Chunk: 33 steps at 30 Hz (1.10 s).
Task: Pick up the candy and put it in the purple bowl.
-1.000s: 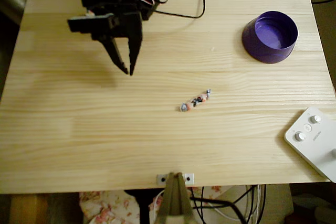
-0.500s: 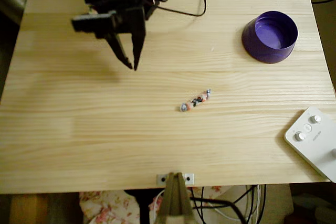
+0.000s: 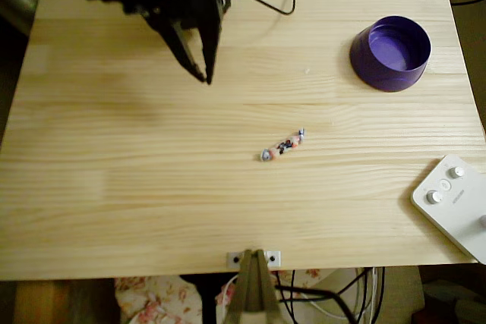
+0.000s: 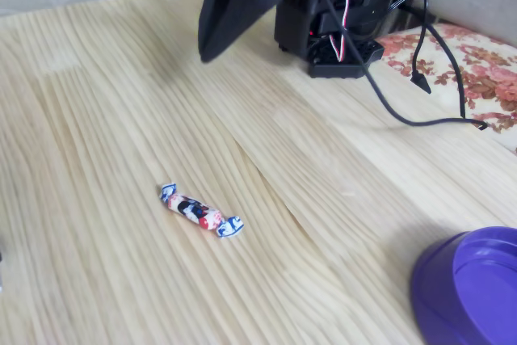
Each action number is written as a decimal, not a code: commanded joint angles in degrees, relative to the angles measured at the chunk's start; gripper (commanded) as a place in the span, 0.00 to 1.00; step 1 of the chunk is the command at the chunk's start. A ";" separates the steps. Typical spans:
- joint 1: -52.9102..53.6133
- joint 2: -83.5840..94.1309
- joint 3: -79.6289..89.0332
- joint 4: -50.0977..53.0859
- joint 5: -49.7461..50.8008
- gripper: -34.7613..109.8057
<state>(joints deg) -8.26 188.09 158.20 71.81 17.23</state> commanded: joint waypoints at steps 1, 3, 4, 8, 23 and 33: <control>-4.75 0.88 -7.56 2.02 5.19 0.24; -7.12 0.88 -7.56 0.88 8.00 0.24; -8.26 0.88 -7.82 0.79 9.32 0.24; -10.90 0.88 -9.14 2.90 15.21 0.24; -15.82 -17.84 -20.57 -0.62 27.07 0.24; -20.30 -25.49 -27.16 1.23 37.00 0.24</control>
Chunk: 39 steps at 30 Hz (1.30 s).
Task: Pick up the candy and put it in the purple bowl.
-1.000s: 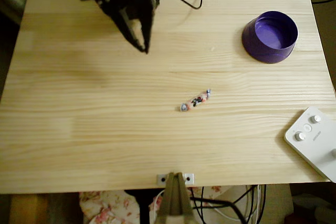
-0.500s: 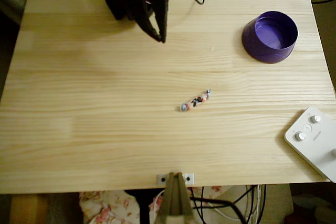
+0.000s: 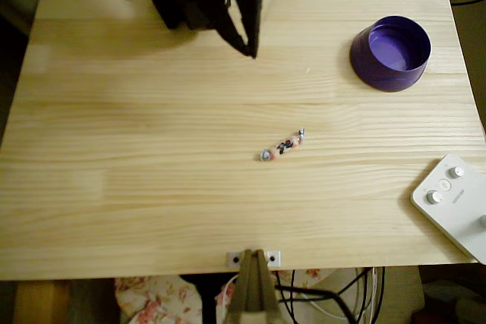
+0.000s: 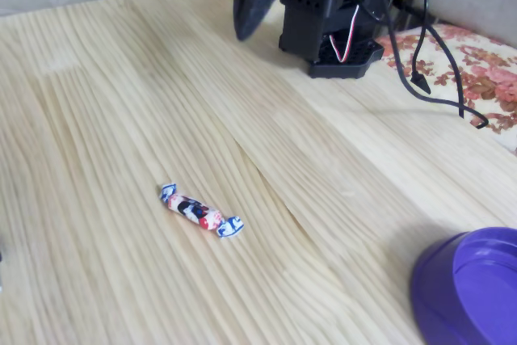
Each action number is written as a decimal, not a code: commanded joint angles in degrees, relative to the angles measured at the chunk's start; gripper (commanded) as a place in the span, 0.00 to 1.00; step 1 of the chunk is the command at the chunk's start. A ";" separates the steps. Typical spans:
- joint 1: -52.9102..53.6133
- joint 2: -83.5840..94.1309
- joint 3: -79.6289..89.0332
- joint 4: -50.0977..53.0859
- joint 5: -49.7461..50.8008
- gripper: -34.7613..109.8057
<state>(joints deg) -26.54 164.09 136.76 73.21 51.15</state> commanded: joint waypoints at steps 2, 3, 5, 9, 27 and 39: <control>-3.34 -3.52 -5.71 -1.32 5.63 0.24; -4.13 -4.66 -5.71 -1.76 7.12 0.24; -5.80 -7.29 -5.80 -2.46 10.11 0.24; -9.23 -14.50 -6.59 -6.06 14.59 0.24; -10.63 -40.61 -13.71 -20.83 28.65 0.24; -8.96 -52.65 -24.79 -15.21 31.55 0.28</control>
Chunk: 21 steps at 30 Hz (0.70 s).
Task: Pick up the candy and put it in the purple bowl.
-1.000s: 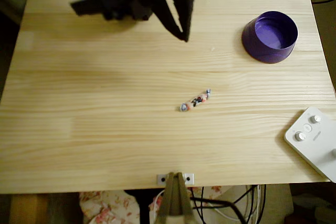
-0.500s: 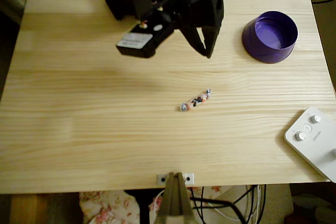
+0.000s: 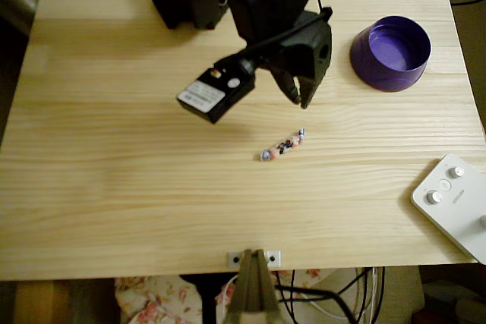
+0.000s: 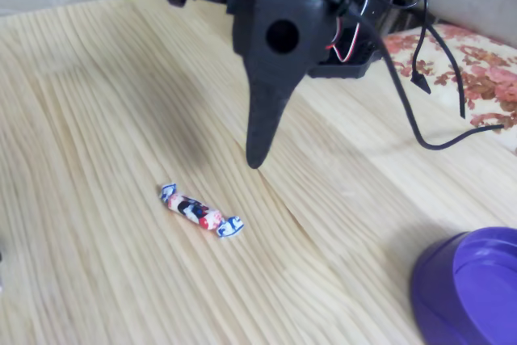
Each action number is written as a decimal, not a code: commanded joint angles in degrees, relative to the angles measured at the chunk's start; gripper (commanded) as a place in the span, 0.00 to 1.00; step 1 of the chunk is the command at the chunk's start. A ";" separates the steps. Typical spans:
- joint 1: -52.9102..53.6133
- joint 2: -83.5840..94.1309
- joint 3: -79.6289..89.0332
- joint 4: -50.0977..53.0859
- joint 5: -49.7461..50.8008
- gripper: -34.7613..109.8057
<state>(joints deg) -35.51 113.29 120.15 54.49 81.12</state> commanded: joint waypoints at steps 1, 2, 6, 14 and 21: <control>0.09 -3.25 -9.23 4.13 1.58 0.28; 0.18 -4.57 -10.11 4.31 1.23 0.28; 0.35 -10.28 -14.06 4.75 -0.62 0.28; 1.85 -11.07 -13.18 -0.18 3.08 0.28; 4.13 -15.56 -14.06 -3.34 6.86 0.30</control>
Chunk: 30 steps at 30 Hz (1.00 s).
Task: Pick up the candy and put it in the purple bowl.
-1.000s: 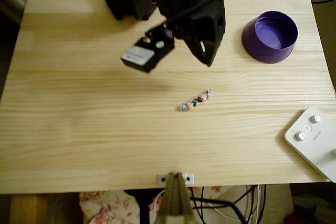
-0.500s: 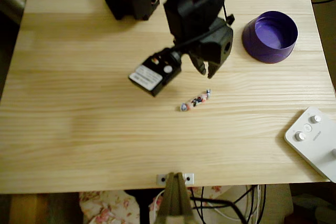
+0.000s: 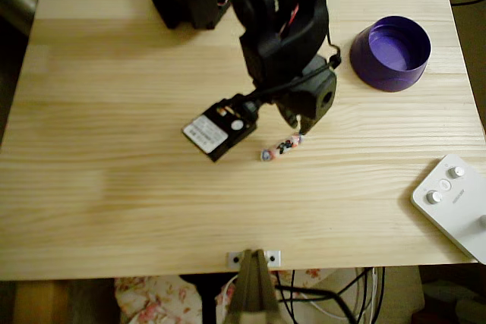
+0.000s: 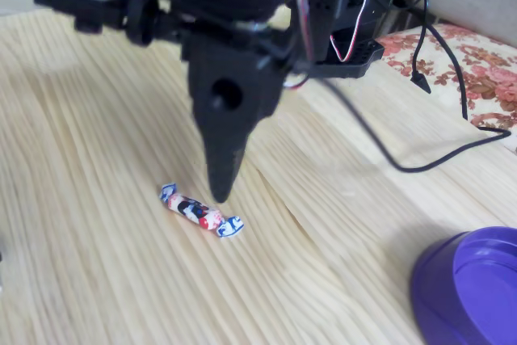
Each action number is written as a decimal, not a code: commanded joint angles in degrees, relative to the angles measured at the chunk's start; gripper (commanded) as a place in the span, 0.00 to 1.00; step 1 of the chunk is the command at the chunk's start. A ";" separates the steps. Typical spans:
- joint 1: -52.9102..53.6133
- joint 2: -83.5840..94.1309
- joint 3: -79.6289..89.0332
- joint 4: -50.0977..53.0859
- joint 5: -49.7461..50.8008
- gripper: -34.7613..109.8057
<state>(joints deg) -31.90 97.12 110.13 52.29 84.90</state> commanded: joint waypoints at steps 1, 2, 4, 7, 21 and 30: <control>0.79 0.26 -3.96 -1.67 3.78 0.30; 0.97 -0.18 -3.96 -2.02 4.04 0.30; 1.32 -0.53 -4.22 -2.11 4.75 0.31; 1.76 -1.41 -5.45 -0.97 5.71 0.33; 2.46 -9.23 -12.48 3.96 5.89 0.35; 2.29 -12.92 -14.41 2.37 6.33 0.34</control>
<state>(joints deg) -29.44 82.71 99.67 55.46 87.36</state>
